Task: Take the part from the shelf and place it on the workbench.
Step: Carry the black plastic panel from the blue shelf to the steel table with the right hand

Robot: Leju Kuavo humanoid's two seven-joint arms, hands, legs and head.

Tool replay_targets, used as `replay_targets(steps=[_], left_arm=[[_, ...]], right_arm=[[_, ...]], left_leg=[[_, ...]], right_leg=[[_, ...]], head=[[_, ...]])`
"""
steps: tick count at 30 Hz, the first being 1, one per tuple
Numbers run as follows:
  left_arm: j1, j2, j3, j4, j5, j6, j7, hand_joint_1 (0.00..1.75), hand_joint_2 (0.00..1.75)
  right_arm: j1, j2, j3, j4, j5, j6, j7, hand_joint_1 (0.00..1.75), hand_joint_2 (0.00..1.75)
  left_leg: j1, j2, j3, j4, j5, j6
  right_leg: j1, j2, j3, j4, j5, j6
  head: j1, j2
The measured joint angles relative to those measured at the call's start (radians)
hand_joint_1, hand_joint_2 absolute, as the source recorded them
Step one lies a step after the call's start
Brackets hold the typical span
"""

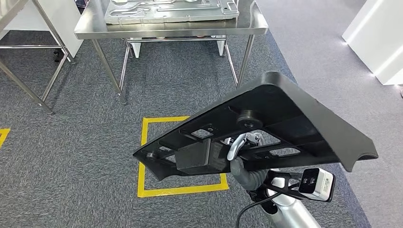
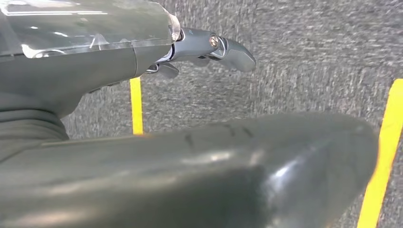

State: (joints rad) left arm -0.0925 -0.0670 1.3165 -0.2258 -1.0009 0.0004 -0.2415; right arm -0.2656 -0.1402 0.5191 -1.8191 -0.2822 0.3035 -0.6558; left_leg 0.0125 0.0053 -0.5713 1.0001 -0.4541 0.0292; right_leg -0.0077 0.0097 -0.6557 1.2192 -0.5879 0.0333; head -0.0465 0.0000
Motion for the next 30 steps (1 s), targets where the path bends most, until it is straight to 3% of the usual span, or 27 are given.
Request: replay_targets(steps=[1, 2, 3, 5, 6, 8, 11, 13, 16, 17, 18, 20, 22, 23, 27, 28, 30], left_arm=[[0.000, 0.000, 0.000, 0.000, 0.000, 0.000, 0.000, 0.00, 0.00], [0.000, 0.000, 0.000, 0.000, 0.000, 0.000, 0.000, 0.00, 0.00], [0.001, 0.000, 0.000, 0.000, 0.000, 0.000, 0.000, 0.00, 0.00], [0.001, 0.000, 0.000, 0.000, 0.000, 0.000, 0.000, 0.00, 0.00], [0.000, 0.000, 0.000, 0.000, 0.000, -0.001, 0.000, 0.00, 0.00], [0.000, 0.000, 0.000, 0.000, 0.001, -0.001, 0.000, 0.00, 0.00], [-0.002, 0.002, 0.000, 0.000, 0.002, -0.001, 0.000, 0.00, 0.00], [-0.003, 0.005, 0.000, 0.000, 0.002, -0.003, -0.001, 0.00, 0.00], [-0.001, 0.006, 0.000, 0.000, 0.002, -0.004, 0.000, 0.00, 0.00], [0.000, 0.007, 0.000, 0.000, 0.002, -0.004, 0.000, 0.00, 0.00], [0.001, 0.008, 0.000, 0.000, 0.002, -0.004, 0.000, 0.00, 0.00], [0.002, 0.010, 0.000, 0.000, 0.002, -0.005, 0.000, 0.00, 0.00], [0.000, 0.011, 0.000, 0.000, 0.002, -0.007, 0.000, 0.00, 0.00], [0.000, 0.012, 0.000, 0.000, 0.002, -0.008, 0.001, 0.00, 0.00], [0.000, 0.012, 0.000, 0.000, 0.003, -0.009, 0.002, 0.00, 0.00], [-0.001, 0.012, 0.000, 0.000, 0.003, -0.010, 0.002, 0.00, 0.00], [-0.002, 0.013, 0.000, 0.000, 0.003, -0.012, 0.002, 0.00, 0.00]], right_arm=[[0.000, 0.000, 0.000, 0.001, -0.002, 0.000, 0.000, 1.75, 1.75], [0.000, 0.000, 0.000, 0.002, -0.005, 0.000, 0.000, 1.75, 1.75], [0.000, -0.001, 0.000, 0.002, -0.007, 0.000, 0.000, 1.75, 1.75], [-0.001, -0.002, 0.000, 0.002, -0.012, 0.000, 0.000, 1.75, 1.75], [-0.003, -0.003, 0.000, 0.002, -0.015, 0.001, 0.000, 1.75, 1.75], [-0.005, -0.005, 0.000, 0.002, -0.020, 0.002, 0.000, 1.75, 1.75], [-0.009, -0.008, 0.000, 0.002, -0.029, 0.003, 0.000, 1.75, 1.75], [-0.017, -0.010, 0.000, 0.003, -0.039, 0.003, 0.000, 1.75, 1.75], [-0.031, -0.013, 0.000, 0.007, -0.057, 0.002, 0.000, 1.75, 1.75], [-0.033, -0.015, 0.001, 0.010, -0.061, 0.002, 0.000, 1.75, 1.75], [-0.035, -0.016, 0.001, 0.013, -0.065, 0.001, 0.001, 1.75, 1.75], [-0.043, -0.019, 0.002, 0.018, -0.072, 0.000, 0.001, 1.75, 1.75], [-0.055, -0.021, 0.003, 0.021, -0.078, -0.003, 0.002, 1.75, 1.75], [-0.061, -0.022, 0.003, 0.021, -0.081, -0.005, 0.002, 1.75, 1.75], [-0.070, -0.024, 0.007, 0.023, -0.085, -0.015, 0.002, 1.75, 1.75], [-0.073, -0.025, 0.009, 0.023, -0.085, -0.016, 0.002, 1.75, 1.75], [-0.078, -0.025, 0.012, 0.023, -0.086, -0.020, 0.003, 1.75, 1.75]], left_leg=[[-0.001, 0.000, 0.003, 0.000, -0.003, 0.001], [-0.001, 0.001, 0.007, 0.000, -0.007, 0.001], [-0.001, 0.001, 0.013, 0.000, -0.011, 0.000], [-0.002, 0.000, 0.028, 0.000, -0.022, -0.003], [-0.003, 0.000, 0.034, 0.001, -0.028, -0.008], [-0.005, 0.000, 0.038, 0.001, -0.036, -0.018], [-0.006, 0.004, 0.046, -0.001, -0.046, -0.034], [-0.005, 0.004, 0.028, 0.050, -0.076, -0.043], [-0.001, 0.002, -0.085, 0.252, -0.148, -0.052], [-0.001, 0.002, -0.116, 0.292, -0.148, -0.054], [0.000, 0.002, -0.129, 0.293, -0.127, -0.055], [0.001, 0.002, -0.095, 0.181, -0.041, -0.054], [0.000, 0.001, -0.046, 0.060, 0.015, -0.045], [-0.001, 0.000, -0.034, 0.030, 0.022, -0.039], [-0.002, -0.002, -0.025, 0.012, 0.014, -0.015], [-0.001, -0.002, -0.022, 0.009, 0.013, -0.009], [0.000, -0.001, -0.018, 0.007, 0.010, -0.002]], right_leg=[[-0.002, -0.001, -0.039, 0.059, -0.013, 0.002], [-0.003, -0.002, -0.063, 0.085, -0.006, 0.003], [-0.004, -0.003, -0.065, 0.071, 0.022, 0.002], [-0.003, -0.006, -0.016, -0.061, 0.114, -0.006], [0.000, -0.009, 0.014, -0.130, 0.144, -0.012], [0.007, -0.012, 0.044, -0.202, 0.164, -0.022], [0.006, -0.006, 0.052, -0.215, 0.157, -0.035], [-0.001, -0.005, 0.067, -0.227, 0.154, -0.046], [-0.001, -0.005, 0.080, -0.229, 0.145, -0.055], [0.000, -0.004, 0.085, -0.228, 0.141, -0.055], [0.000, -0.002, 0.090, -0.226, 0.136, -0.054], [-0.001, 0.001, 0.103, -0.223, 0.123, -0.050], [0.002, 0.003, 0.111, -0.218, 0.111, -0.042], [0.004, 0.004, 0.112, -0.216, 0.107, -0.037], [0.004, 0.004, 0.109, -0.205, 0.092, -0.012], [0.002, 0.002, 0.096, -0.176, 0.076, -0.006], [0.000, -0.002, 0.030, -0.056, 0.024, 0.002]], head=[[0.000, 0.000], [0.000, 0.000], [0.000, 0.000], [0.000, 0.000], [0.000, 0.000], [0.000, 0.000], [0.000, 0.000], [0.000, 0.000], [-0.001, 0.000], [-0.001, 0.000], [-0.001, 0.000], [-0.001, 0.000], [-0.001, 0.000], [-0.001, 0.000], [0.000, 0.000], [0.000, 0.000], [0.000, 0.000]])
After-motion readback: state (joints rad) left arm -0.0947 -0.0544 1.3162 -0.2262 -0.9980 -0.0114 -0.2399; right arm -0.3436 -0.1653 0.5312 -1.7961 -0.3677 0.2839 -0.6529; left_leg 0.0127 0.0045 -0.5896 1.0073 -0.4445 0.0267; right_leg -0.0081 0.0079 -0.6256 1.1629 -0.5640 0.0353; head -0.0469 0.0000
